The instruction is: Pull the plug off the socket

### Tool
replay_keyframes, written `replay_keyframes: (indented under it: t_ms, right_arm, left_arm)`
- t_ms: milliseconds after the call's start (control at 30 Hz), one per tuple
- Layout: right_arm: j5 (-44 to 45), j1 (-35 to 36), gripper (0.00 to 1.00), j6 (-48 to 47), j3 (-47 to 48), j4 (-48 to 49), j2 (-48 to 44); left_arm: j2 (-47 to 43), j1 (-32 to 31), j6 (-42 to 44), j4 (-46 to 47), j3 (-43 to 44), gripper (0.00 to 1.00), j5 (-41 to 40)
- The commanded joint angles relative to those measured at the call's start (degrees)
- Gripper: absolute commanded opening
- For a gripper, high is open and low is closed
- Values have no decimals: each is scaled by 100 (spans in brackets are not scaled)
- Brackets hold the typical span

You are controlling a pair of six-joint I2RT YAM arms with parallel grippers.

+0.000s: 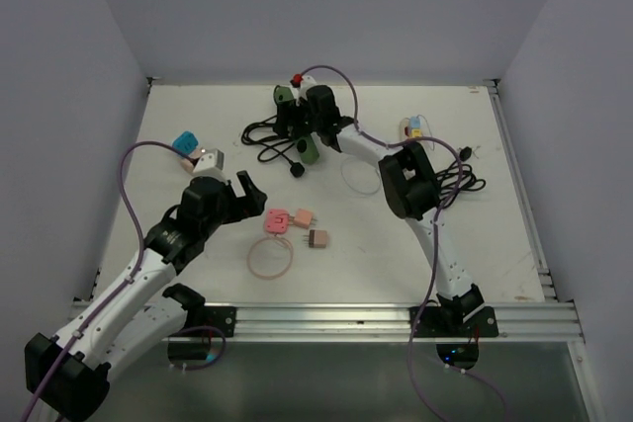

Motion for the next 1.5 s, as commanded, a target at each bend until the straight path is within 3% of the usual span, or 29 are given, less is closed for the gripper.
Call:
replay_keyframes:
  t_ms: [0, 200, 367, 567, 700, 900, 1033, 1233, 1467]
  right_arm:
    - [-96, -117, 90, -128, 93, -279, -645]
    - [377, -188, 99, -629, -353, -799, -1522]
    - [712, -249, 99, -885, -943, -1071, -2332]
    - [694, -249, 99, -1008, -2541, -1054, -3896]
    - [546, -249, 99, -781, -4181, -722, -5108]
    - [176, -232, 99, -78, -6099, -194, -6865]
    - [-88, -153, 98, 117, -6787, 27, -7543]
    - [-149, -91, 98, 301, -7596, 413, -8011]
    - [-237, -91, 98, 345, -7966, 844, -7906]
  left_arm:
    - [-85, 79, 60, -38, 47, 99, -39]
    - [3, 105, 51, -197, 223, 100, -57]
    - [143, 123, 25, -223, 346, 100, 31]
    - [353, 175, 209, -293, 610, 100, -179]
    - [714, 324, 507, -390, 1066, 100, -522]
    - [1636, 1123, 1061, -303, 1734, 100, -865]
    - [2278, 2088, 1062, -31, 2270, 100, -629]
    - [3289, 2890, 641, 93, 2737, 99, -556]
    - [3677, 2909, -325, 688, 2202, 99, -1155]
